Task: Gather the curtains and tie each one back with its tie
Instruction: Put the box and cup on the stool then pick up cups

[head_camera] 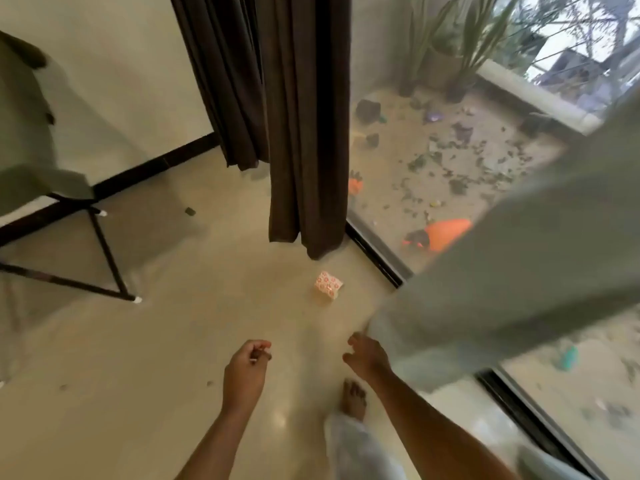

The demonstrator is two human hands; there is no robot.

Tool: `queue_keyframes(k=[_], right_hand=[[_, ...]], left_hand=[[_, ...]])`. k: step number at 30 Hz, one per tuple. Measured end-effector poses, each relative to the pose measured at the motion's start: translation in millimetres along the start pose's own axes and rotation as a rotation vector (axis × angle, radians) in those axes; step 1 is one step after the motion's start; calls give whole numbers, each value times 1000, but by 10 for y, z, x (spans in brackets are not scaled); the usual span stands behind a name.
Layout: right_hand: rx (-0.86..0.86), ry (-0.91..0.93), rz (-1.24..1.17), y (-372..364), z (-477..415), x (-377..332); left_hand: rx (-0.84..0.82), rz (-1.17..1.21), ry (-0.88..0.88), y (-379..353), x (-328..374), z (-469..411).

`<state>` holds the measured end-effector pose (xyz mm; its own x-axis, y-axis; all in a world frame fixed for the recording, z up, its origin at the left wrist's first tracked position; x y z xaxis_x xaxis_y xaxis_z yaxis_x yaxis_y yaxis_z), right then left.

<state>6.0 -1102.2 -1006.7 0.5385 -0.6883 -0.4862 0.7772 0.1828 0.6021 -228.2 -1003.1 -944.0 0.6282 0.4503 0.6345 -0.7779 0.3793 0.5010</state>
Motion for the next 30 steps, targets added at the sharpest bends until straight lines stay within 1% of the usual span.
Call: queue_keyframes(k=[2, 5, 8, 10, 14, 16, 18, 19, 21, 23, 25, 27, 28, 30], right_hand=[[-3, -17, 85, -7, -944, 150], [36, -14, 131, -97, -2275, 293], [89, -41, 144, -410, -3279, 529], [89, -41, 187, -716, -3823, 691], [48, -56, 324, -1114, -4685, 963], [84, -45, 387, -1106, -4937, 1035], [117, -41, 361, -1015, -5041, 1070], [98, -60, 333, -970, -5043, 1048], [-37, -110, 304, -942, -4989, 896], [-238, -150, 252, -916, -4834, 544], [-409, -150, 182, -824, -4676, 37], [-523, -141, 40, -684, -4535, -595], [-570, -149, -33, -628, -4475, -946], [-653, -193, -104, -478, -4388, -1634]], left_hand=[[16, -72, -1, -389, 46, -776], [-13, -171, -35, -1015, -22, -1882], [-37, -231, -41, -1529, -229, -2822], [-74, -288, -70, -1833, -384, -3325], [-148, -410, -134, -2269, -706, -4044], [-181, -434, -159, -2352, -822, -4268], [-213, -452, -199, -2376, -834, -4403], [-230, -477, -243, -2375, -799, -4429], [-271, -555, -372, -2327, -647, -4403], [-315, -678, -528, -2217, -462, -4314], [-348, -776, -659, -2017, -290, -4209], [-365, -793, -725, -1711, -99, -4157], [-328, -770, -741, -1496, 26, -4174], [-189, -604, -772, -976, 392, -4244]])
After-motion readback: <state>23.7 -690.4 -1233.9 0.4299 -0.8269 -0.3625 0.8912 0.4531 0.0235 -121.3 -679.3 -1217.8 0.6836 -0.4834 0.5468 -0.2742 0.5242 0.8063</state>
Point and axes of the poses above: each hand's wrist, its own z-axis away from the middle knuckle, its own y-axis out of the back of the hand, x = y × z, the point moved 7 cm from there along -z, towards the middle knuckle, and after that the axes turned 8 degrees about y, right-handed, at the moved point
